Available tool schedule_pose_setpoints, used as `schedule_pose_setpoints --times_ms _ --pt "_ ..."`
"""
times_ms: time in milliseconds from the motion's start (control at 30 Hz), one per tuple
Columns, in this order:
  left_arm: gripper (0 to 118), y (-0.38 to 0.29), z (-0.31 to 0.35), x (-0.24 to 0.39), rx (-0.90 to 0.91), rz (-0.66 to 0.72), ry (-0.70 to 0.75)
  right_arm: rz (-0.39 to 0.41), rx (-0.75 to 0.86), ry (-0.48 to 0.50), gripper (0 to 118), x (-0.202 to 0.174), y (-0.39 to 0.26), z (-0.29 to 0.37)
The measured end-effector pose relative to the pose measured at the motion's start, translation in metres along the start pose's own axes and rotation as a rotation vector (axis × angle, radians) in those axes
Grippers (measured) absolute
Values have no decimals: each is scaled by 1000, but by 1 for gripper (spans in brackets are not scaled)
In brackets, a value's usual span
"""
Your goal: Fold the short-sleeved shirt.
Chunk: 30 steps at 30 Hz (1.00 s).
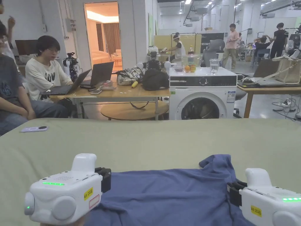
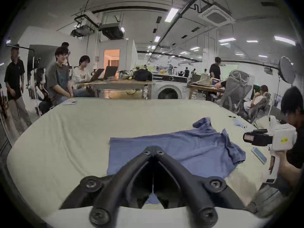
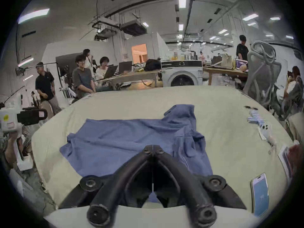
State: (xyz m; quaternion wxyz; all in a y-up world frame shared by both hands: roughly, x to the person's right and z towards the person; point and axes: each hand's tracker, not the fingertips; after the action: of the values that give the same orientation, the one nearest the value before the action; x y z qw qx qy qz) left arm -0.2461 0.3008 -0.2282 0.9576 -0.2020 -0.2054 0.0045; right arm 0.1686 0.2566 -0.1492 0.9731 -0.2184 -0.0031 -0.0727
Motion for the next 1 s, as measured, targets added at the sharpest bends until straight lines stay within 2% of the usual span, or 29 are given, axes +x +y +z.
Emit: schedule_pose_setpoints --times_ms 67,167,200,233,267,300,333,367,400,567,600,667,733,800,900,933,967,1000 --pt "0 -1 2 -9 -19 27 18 17 4 -7 0 -1 0 4" --pt "0 -6 -5 -43 -179 180 -6 43 4 -16 0 7 -1 14" --pt "0 -14 -8 -55 -210 203 -19 26 -5 -13 0 11 -1 15" --pt "0 -19 -13 -62 -244 204 21 -31 -20 15 0 15 -2 17" --pt "12 -29 -20 -68 -267 204 68 -74 -35 47 0 21 -4 19" --pt "32 -40 -28 -74 -285 215 97 -86 -37 47 0 25 -8 21" --pt "63 -48 -35 -80 -295 239 97 -70 -38 36 0 27 -9 21" --pt "76 -58 -44 -82 -300 280 89 -66 -45 29 0 29 -12 23" --pt "77 -66 -53 -85 -316 319 80 -57 -58 20 0 33 -15 24" --pt "73 -95 -94 -83 -422 323 115 -37 -92 -36 0 53 -28 31" --pt "66 -99 -100 -79 -452 281 129 -41 -96 -51 0 57 -29 34" --pt "39 -100 -102 -68 -445 163 185 -49 -108 -80 0 65 -32 37" --pt "8 -97 -107 -65 -446 188 146 -65 -112 -122 0 73 -35 36" --pt "3 -98 -112 -62 -472 188 166 -112 -122 -187 0 78 -40 29" --pt "3 -97 -114 -65 -498 163 160 -182 -170 -148 6 81 -53 8" --pt "3 -97 -114 -65 -497 160 158 -187 -175 -137 39 79 -57 0" --pt "3 -97 -114 -65 -499 159 156 -196 -189 -130 66 76 -60 -10" --pt "3 -97 -114 -65 -500 156 154 -195 -220 -118 76 74 -63 -21"
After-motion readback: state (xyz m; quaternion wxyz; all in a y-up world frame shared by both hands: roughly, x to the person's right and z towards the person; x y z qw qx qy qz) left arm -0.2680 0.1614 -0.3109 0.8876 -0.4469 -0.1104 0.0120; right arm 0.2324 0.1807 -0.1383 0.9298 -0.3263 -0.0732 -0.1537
